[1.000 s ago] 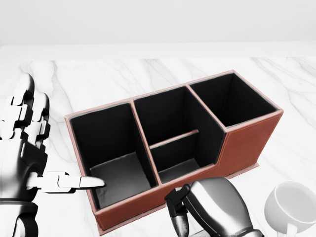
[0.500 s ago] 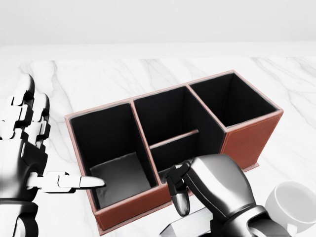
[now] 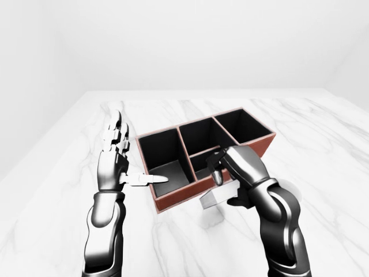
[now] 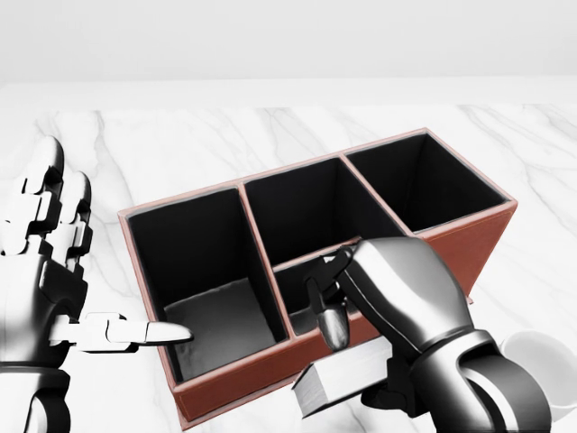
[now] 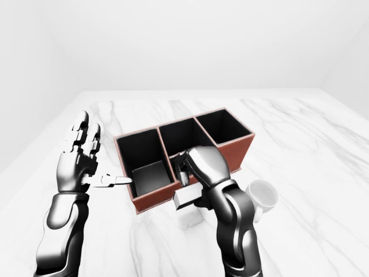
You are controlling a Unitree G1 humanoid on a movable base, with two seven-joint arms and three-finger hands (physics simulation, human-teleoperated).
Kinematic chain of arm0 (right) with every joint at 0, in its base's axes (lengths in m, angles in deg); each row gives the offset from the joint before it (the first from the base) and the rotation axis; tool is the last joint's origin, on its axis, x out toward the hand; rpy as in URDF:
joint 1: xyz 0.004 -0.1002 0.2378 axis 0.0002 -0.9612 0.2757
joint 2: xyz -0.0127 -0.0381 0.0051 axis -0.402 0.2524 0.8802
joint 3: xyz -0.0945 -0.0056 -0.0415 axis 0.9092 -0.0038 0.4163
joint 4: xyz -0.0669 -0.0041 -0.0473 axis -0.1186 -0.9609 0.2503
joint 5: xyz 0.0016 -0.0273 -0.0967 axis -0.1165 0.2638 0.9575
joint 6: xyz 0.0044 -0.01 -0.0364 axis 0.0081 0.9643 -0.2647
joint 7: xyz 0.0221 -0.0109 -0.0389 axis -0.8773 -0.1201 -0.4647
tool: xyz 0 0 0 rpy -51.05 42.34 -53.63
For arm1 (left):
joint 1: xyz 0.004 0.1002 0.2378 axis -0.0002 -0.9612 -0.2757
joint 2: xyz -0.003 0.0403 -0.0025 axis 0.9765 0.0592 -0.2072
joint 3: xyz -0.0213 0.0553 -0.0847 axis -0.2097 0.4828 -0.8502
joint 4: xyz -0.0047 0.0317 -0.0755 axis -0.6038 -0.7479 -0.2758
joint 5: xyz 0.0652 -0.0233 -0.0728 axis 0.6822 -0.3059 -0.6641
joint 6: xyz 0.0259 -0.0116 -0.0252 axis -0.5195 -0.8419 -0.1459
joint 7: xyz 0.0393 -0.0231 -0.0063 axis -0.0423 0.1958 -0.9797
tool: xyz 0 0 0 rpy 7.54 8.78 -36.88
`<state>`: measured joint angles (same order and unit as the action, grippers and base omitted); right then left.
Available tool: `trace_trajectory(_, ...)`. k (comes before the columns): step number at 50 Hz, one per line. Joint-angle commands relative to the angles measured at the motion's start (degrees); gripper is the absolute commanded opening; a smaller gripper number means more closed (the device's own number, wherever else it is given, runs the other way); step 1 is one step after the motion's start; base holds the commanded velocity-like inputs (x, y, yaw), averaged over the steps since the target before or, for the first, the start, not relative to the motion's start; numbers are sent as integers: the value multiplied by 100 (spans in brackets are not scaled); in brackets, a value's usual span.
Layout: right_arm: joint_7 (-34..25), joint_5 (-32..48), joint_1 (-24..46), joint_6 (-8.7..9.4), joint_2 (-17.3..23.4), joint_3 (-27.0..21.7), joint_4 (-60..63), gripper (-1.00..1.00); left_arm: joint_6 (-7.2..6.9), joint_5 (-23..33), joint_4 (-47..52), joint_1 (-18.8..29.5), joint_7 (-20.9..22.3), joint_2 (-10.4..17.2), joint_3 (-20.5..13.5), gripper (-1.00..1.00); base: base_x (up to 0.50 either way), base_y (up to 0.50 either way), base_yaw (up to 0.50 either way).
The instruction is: Pick up the book and place it in the front compartment of the caddy.
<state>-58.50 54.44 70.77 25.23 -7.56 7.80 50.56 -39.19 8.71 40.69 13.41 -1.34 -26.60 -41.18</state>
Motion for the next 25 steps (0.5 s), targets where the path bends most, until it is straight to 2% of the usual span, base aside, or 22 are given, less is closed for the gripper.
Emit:
trace_trajectory(1,-144,107,470,129,-17,-114,41,-100,0,3,-13,-1,-5,-2,4,100,0,0,0)
trace_trajectory(4,-199,121,581,176,-31,-118,37,-100,0,3,7,-3,-6,-1,5,100,0,0,0)
trace_trajectory(25,-307,193,1298,176,-87,-104,-289,-100,0,-6,37,10,-3,4,-10,100,0,0,0)
